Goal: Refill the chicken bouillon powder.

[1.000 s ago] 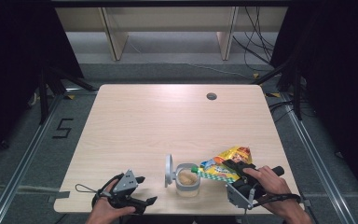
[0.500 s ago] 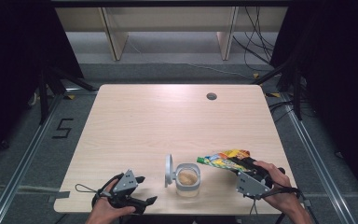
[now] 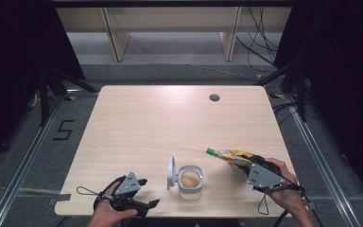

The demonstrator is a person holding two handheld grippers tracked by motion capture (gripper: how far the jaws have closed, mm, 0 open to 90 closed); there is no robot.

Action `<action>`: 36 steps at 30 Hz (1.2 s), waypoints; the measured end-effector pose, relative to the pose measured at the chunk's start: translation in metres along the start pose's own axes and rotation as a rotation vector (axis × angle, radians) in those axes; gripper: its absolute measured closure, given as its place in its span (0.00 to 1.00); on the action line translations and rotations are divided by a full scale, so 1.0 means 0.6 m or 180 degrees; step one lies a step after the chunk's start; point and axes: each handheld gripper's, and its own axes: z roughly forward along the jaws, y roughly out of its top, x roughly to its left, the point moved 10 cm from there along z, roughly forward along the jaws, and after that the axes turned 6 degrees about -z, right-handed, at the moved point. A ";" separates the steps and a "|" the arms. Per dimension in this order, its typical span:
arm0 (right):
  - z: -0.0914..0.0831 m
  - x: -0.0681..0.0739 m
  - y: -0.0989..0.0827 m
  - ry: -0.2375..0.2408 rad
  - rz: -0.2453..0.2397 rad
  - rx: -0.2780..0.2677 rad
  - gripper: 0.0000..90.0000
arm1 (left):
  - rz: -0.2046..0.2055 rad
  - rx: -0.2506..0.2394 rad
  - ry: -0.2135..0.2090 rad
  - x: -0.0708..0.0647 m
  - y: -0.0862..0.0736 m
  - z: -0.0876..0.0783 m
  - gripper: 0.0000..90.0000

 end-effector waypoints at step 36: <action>-0.020 -0.034 -0.084 -0.0389 0.1705 -0.0442 0.85 | 0.0077 0.0067 0.0026 0.004 -0.002 -0.001 0.19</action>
